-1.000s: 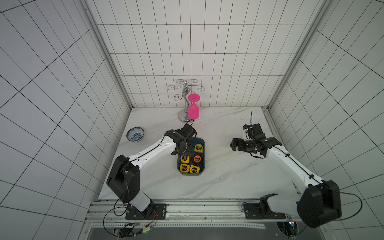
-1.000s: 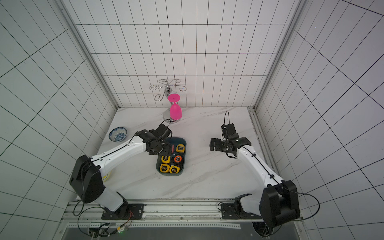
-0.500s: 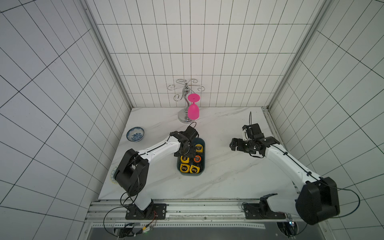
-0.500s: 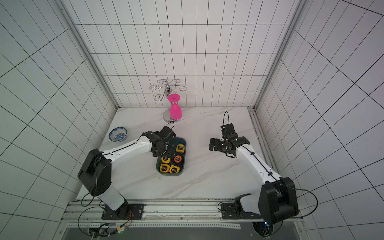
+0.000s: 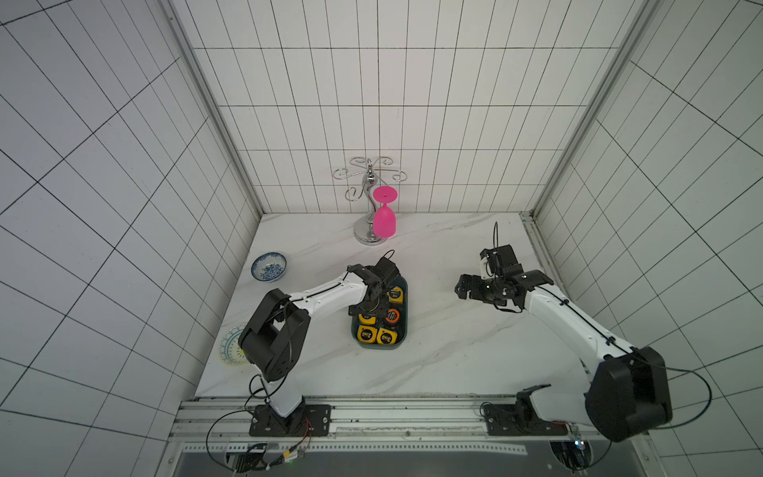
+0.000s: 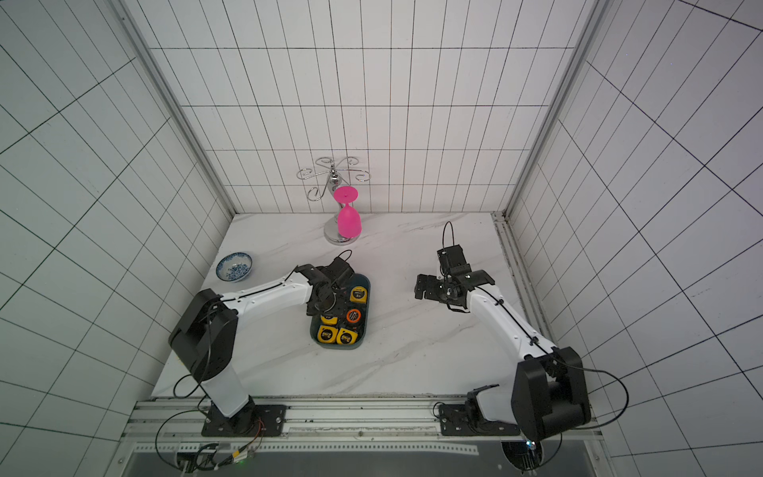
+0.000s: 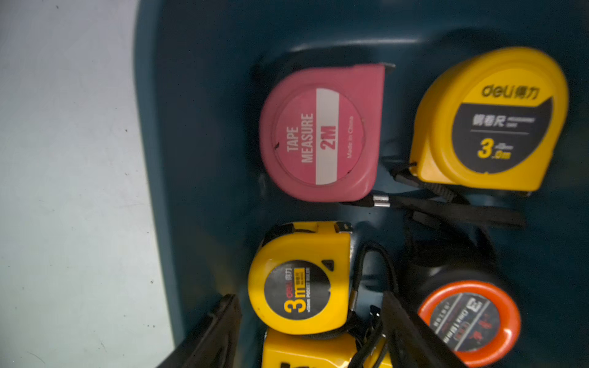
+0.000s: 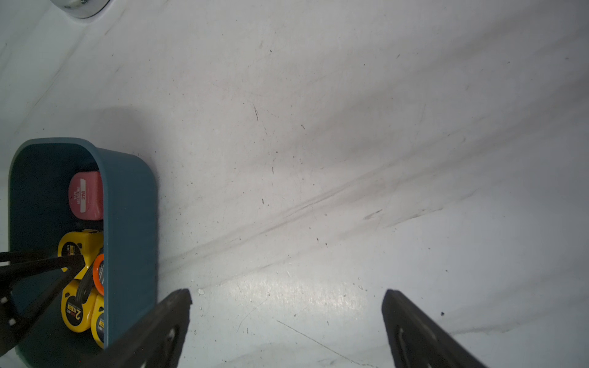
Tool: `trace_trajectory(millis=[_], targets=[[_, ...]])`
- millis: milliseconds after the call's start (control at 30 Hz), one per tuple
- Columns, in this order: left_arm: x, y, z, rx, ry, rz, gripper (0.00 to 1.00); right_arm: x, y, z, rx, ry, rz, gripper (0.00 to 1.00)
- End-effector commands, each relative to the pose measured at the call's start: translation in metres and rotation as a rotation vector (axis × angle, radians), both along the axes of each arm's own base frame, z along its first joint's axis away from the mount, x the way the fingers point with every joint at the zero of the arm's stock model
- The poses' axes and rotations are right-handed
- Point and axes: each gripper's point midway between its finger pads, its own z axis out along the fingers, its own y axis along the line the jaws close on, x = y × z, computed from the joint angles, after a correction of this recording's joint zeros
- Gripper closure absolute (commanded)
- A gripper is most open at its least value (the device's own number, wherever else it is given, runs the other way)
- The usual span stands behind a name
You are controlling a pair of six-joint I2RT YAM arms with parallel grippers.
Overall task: Take the tape measure out of the storage box
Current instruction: Pick up the tape measure from the storage box.
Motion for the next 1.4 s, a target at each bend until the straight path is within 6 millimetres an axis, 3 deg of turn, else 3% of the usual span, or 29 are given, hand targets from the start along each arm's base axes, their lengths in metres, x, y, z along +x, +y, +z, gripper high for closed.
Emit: trace_trajectory(millis=[0,367,700,1133,1367], targets=[[0.0,0.009,-0.011,0.047,0.003,0.037,0.28,0.013,0.009,0.02,0.033,-0.049,0.004,0.04],[0.003,-0.005,-0.013,-0.02,0.002,0.039,0.33,0.013,0.011,0.02,0.037,-0.047,0.007,0.08],[0.006,0.018,-0.007,0.094,-0.048,0.064,0.33,0.017,0.016,0.019,0.055,-0.04,0.01,0.09],[0.004,0.014,-0.038,0.128,0.039,0.052,0.35,0.018,0.015,0.02,0.046,-0.038,0.015,0.11],[0.006,0.013,-0.03,0.111,0.019,0.067,0.58,0.017,0.017,0.015,0.056,-0.023,0.011,0.13]])
